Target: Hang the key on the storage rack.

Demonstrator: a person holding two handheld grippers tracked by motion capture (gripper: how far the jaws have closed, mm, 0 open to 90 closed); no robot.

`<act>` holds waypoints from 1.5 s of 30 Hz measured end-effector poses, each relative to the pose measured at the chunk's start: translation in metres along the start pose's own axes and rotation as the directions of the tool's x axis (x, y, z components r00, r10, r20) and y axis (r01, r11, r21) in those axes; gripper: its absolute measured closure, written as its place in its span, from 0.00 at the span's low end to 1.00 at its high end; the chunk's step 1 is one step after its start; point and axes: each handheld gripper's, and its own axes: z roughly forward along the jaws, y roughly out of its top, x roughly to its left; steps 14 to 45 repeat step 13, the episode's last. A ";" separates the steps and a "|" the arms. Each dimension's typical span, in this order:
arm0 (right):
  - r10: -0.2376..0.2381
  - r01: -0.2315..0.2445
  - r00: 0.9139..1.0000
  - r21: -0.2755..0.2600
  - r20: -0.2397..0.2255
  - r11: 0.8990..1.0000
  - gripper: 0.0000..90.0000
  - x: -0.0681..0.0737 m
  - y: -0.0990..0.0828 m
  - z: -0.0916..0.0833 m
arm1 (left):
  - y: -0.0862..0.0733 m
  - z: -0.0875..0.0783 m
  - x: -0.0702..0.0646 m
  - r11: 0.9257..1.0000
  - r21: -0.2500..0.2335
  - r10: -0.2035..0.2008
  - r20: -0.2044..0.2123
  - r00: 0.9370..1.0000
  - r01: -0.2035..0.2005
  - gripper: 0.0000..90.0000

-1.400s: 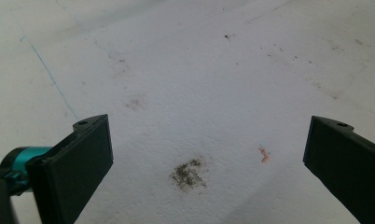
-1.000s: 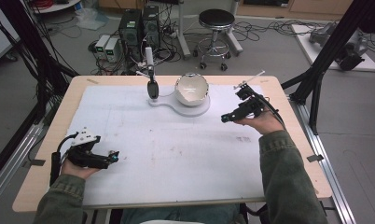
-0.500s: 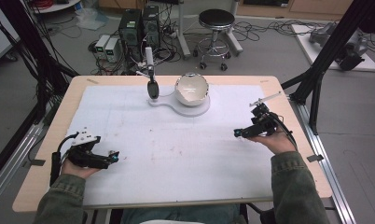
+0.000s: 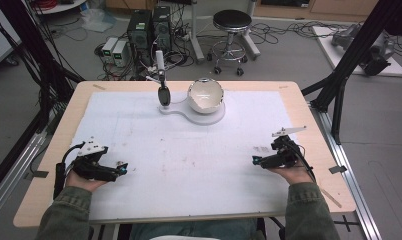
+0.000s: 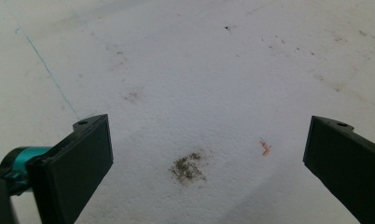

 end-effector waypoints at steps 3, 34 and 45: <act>0.014 -0.014 1.000 -0.016 0.007 1.000 0.01 0.000 -0.010 0.001 | 0.000 0.000 0.000 1.000 0.002 0.001 -0.002 1.000 -0.001 0.02; 0.015 -0.012 0.999 -0.059 0.047 0.998 0.01 -0.001 -0.015 -0.004 | 0.000 0.002 0.001 1.000 0.003 -0.001 0.003 1.000 0.001 0.02; 0.015 -0.012 0.999 -0.059 0.047 0.998 0.01 -0.001 -0.015 -0.004 | 0.000 0.002 0.001 1.000 0.003 -0.001 0.003 1.000 0.001 0.02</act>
